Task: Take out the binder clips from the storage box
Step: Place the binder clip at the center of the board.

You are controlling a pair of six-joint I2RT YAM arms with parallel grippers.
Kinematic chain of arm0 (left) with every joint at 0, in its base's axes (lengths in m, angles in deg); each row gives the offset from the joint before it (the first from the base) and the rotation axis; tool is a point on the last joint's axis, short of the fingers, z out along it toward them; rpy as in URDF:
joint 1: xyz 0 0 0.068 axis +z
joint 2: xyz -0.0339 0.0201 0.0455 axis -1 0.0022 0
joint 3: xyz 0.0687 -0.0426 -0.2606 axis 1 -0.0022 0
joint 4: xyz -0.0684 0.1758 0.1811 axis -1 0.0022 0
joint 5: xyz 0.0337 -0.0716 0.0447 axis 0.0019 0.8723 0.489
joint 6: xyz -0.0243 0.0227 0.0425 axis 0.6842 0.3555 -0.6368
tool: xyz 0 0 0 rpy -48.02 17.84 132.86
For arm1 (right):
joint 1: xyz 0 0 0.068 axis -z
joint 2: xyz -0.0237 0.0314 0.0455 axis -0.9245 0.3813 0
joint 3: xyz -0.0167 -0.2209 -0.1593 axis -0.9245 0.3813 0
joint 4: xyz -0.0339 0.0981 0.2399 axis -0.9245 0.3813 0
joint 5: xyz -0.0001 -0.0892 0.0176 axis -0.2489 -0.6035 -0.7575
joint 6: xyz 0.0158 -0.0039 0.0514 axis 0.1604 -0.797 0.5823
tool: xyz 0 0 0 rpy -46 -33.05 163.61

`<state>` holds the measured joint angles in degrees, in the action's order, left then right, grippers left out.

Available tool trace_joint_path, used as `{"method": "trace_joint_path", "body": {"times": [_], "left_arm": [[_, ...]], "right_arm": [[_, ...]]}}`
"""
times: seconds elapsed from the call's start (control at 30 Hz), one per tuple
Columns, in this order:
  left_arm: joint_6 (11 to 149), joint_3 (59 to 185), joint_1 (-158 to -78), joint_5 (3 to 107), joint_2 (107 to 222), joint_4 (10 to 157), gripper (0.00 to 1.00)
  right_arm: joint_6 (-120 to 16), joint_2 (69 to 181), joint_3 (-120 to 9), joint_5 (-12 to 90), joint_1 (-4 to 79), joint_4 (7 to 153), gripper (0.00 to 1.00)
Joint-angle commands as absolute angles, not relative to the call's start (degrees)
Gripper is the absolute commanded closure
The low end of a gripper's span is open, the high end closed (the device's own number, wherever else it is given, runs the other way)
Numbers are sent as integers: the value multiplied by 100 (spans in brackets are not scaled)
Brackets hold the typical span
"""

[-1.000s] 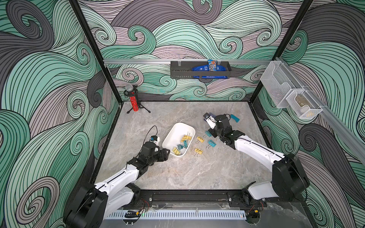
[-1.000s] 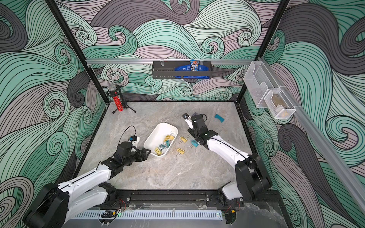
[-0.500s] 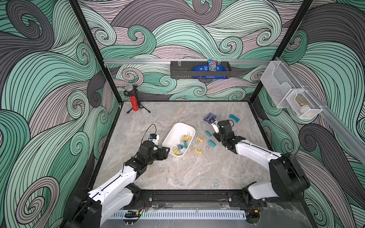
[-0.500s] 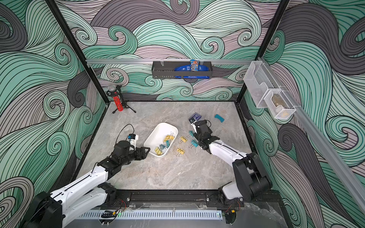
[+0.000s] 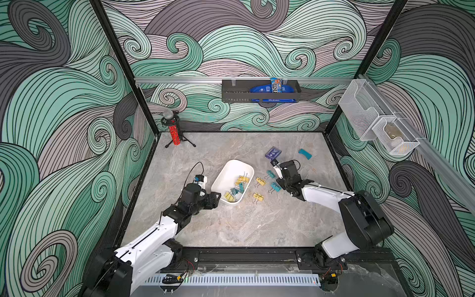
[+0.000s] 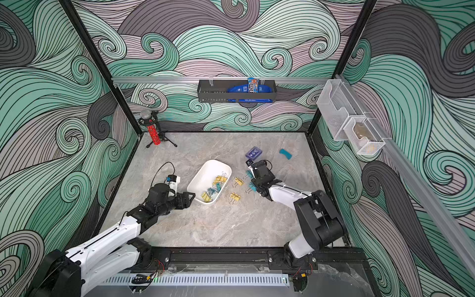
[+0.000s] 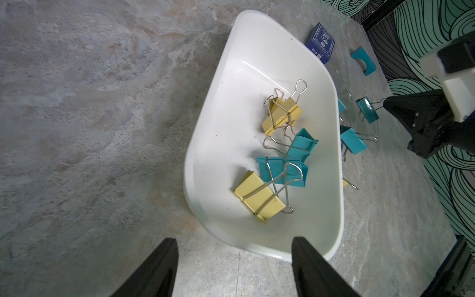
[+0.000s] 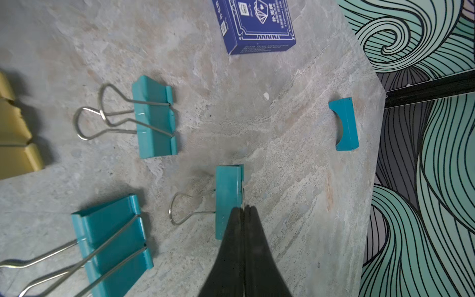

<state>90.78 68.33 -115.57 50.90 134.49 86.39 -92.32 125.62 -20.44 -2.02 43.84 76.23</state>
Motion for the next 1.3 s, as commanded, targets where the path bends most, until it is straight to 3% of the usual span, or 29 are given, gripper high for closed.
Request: {"method": "trace_joint_path", "body": {"times": [0.0,0.5,0.63,0.83,0.93,1.27], "left_arm": [[9018,6990,-11581,5153,13382,8716,27],[8966,6954,-11584,5146,13487,8691,27],[9005,6952,-11585,5154,13486,8706,27],[8989,6972,-11589,5077,13390,8776,27],[8986,7020,-11586,5063,13352,8852,27],[9071,7069,-11587,4907,13416,8901,27]], "right_arm": [[-9130,12576,-2030,-302,4383,7516,97],[-9112,13030,-2145,-356,4219,7515,90],[-9059,12949,-2161,-278,4146,7516,81],[-9083,12603,-2277,-628,3867,7516,59],[-9050,12219,-2395,-647,3669,7630,55],[-8799,11506,-2961,1882,2900,7849,49]]}}
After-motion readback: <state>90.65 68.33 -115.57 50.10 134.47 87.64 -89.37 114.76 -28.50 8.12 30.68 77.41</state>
